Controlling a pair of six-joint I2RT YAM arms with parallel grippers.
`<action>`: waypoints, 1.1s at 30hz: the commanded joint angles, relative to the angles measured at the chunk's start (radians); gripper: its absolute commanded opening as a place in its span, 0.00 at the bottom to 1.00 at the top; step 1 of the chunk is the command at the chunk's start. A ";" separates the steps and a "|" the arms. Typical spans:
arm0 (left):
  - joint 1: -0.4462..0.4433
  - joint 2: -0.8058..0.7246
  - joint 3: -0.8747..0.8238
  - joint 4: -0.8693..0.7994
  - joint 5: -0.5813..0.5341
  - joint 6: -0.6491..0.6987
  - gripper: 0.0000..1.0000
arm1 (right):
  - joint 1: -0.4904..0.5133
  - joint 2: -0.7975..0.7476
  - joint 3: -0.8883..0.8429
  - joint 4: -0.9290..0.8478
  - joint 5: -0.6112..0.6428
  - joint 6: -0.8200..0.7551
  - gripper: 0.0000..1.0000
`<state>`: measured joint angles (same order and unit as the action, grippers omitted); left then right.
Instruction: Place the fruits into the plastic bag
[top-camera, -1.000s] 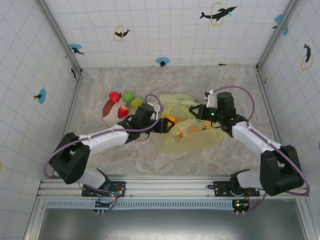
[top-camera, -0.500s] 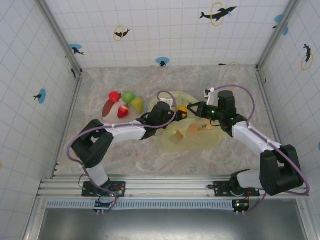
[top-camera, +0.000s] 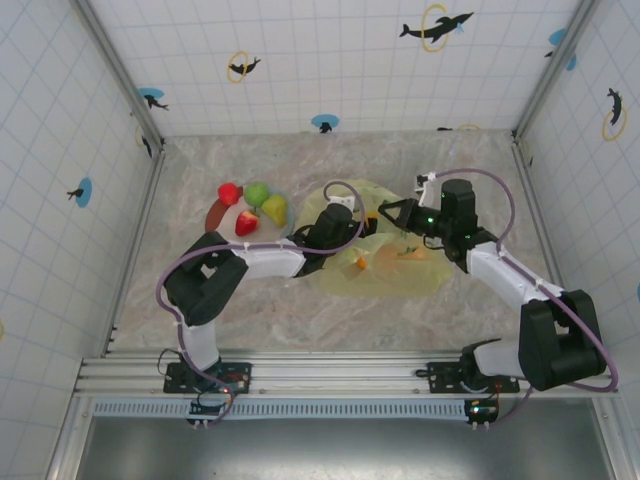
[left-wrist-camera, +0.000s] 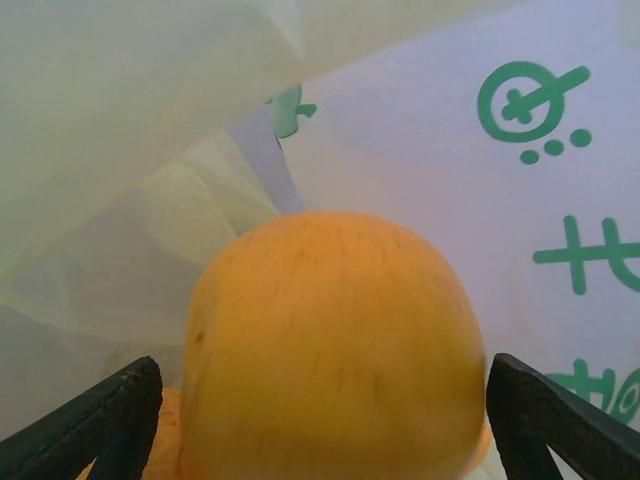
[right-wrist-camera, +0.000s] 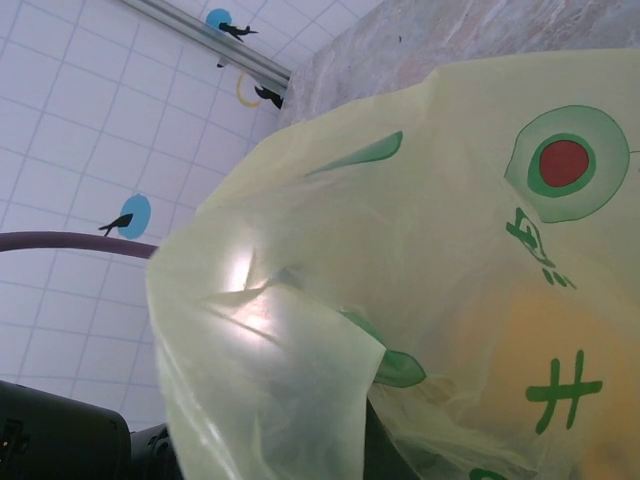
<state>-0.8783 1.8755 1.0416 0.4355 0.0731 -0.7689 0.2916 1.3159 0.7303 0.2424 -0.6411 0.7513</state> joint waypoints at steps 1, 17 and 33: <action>-0.005 -0.018 0.017 -0.001 -0.017 0.039 0.88 | -0.007 0.003 -0.005 0.038 -0.016 0.002 0.00; 0.006 -0.217 -0.110 -0.098 0.033 0.181 0.88 | -0.051 -0.011 0.004 -0.099 0.016 -0.125 0.00; 0.148 -0.626 -0.286 -0.530 0.103 0.408 0.87 | -0.069 -0.015 -0.002 -0.198 0.012 -0.247 0.00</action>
<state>-0.7532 1.2995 0.7555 0.0151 0.1543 -0.4236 0.2314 1.3155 0.7303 0.0620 -0.6254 0.5339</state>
